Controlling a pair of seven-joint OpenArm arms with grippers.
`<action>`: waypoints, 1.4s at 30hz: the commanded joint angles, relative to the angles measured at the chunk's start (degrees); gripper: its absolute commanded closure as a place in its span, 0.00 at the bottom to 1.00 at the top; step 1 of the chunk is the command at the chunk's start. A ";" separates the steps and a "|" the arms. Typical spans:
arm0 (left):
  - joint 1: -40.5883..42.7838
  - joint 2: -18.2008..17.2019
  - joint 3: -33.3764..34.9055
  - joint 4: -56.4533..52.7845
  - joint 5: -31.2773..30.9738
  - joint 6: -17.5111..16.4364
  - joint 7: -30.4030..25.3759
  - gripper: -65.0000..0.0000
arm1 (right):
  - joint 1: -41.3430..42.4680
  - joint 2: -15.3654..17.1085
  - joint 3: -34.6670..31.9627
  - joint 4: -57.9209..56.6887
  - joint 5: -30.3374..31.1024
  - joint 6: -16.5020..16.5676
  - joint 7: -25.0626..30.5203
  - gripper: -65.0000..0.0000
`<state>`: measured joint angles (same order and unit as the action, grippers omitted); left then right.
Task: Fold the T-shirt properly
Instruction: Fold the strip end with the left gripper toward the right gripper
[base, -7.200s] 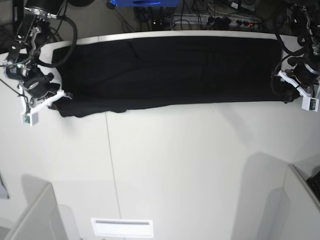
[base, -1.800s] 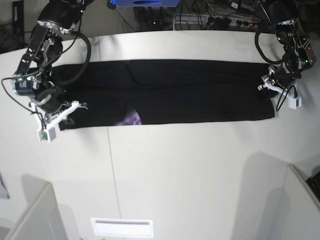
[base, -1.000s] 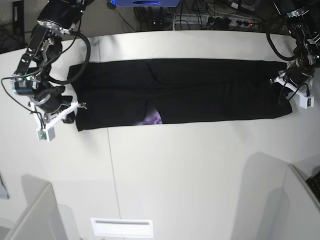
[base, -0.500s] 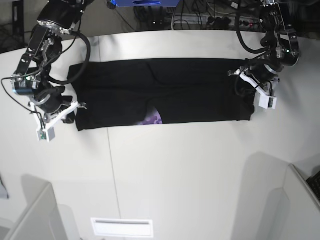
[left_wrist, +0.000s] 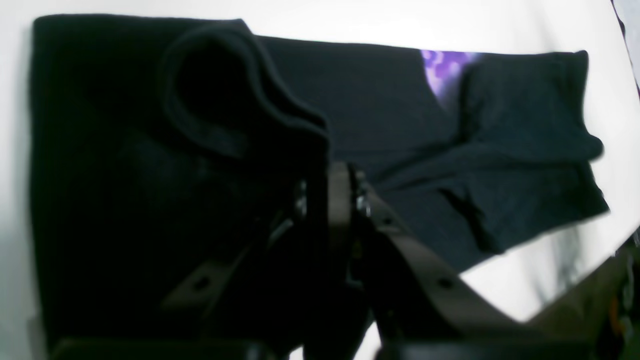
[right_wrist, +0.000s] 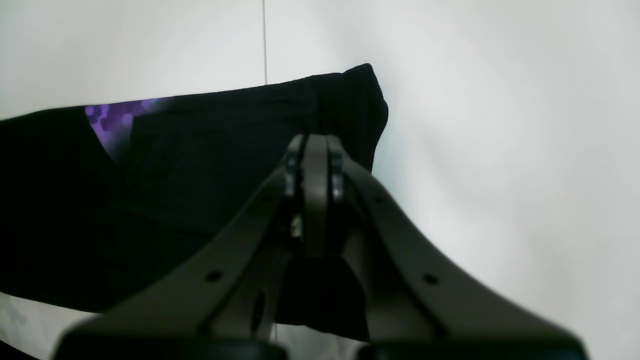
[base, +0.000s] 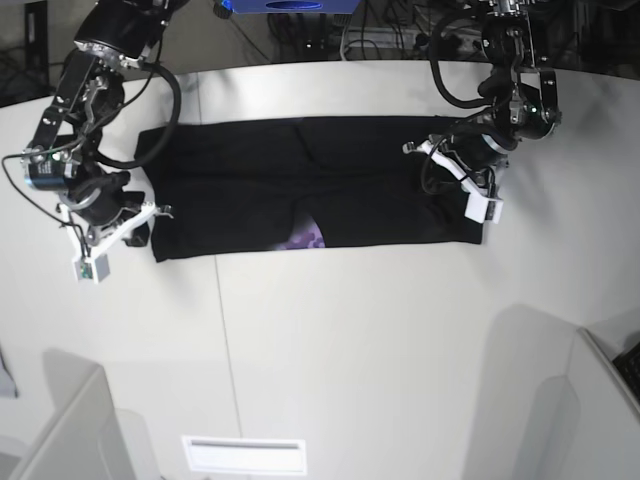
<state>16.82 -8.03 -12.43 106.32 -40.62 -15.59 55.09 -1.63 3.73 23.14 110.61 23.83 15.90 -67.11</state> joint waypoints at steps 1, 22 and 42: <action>-0.42 -0.10 0.16 0.97 -1.27 -0.19 -0.98 1.00 | 0.88 0.45 0.21 0.82 0.65 -0.03 1.13 1.00; -5.70 6.58 0.51 0.09 -1.09 -0.10 4.29 1.00 | 0.35 0.45 -0.06 0.82 0.65 -0.03 1.05 1.00; -6.14 7.55 3.85 -3.16 -1.36 -0.10 4.29 1.00 | 0.27 0.45 0.12 0.82 0.65 -0.03 1.05 1.00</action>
<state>11.29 -0.51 -8.58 102.30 -40.60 -15.20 60.03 -2.13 3.73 23.03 110.56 23.81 15.90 -67.13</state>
